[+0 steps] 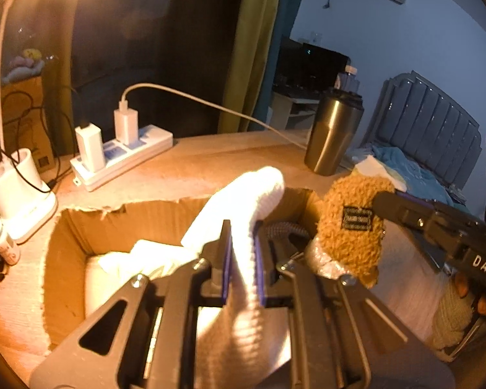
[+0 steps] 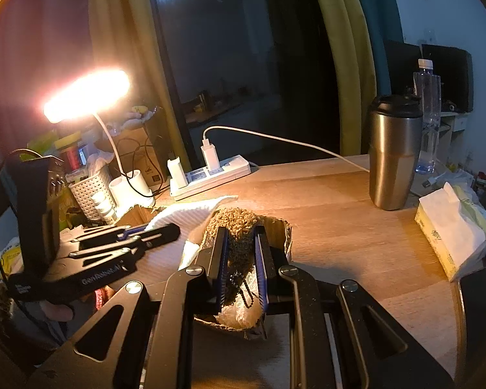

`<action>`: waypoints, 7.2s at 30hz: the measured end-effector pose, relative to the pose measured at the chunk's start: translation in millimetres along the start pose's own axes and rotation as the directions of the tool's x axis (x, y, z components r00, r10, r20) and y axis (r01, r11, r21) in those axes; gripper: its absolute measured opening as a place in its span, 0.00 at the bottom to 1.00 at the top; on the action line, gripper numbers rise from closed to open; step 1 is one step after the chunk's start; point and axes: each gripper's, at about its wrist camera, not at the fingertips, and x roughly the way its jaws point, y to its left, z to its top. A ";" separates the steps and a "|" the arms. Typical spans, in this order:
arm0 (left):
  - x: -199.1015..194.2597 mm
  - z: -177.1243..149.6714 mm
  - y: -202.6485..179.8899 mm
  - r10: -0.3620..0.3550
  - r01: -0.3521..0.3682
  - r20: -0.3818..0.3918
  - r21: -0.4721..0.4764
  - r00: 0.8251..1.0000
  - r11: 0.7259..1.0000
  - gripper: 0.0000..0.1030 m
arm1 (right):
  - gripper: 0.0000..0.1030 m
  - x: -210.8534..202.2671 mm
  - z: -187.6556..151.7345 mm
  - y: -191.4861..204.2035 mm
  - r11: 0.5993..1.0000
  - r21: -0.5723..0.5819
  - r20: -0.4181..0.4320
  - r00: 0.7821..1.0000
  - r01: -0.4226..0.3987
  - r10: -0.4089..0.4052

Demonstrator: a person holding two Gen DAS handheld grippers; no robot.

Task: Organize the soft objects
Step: 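Open the left gripper over the box while the right gripper releases the brown plush inside, then withdraw both grippers from the box toward the pink keychain and green tissue pack, then grasp the green tissue pack with the right gripper while the left grasps the pink keychain, then carry the pink keychain with the left gripper while the right carries the tissue pack to the box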

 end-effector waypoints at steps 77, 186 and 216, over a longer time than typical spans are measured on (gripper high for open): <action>-90.6 -21.6 94.4 0.019 -0.014 0.026 -0.173 0.999 0.985 0.66 | 0.37 77.3 -26.5 76.8 0.995 -0.059 -0.263 0.961 0.077 -0.090; -68.1 -102.2 88.6 0.218 -0.232 -0.258 -0.024 0.941 0.973 0.78 | 0.52 24.9 -95.2 91.5 0.997 -0.058 -0.311 0.949 0.043 -0.059; -115.5 -68.9 61.1 0.125 -0.126 -0.101 -0.002 0.987 0.992 0.53 | 0.52 1.6 -66.4 98.2 0.996 -0.085 -0.214 0.976 0.009 -0.027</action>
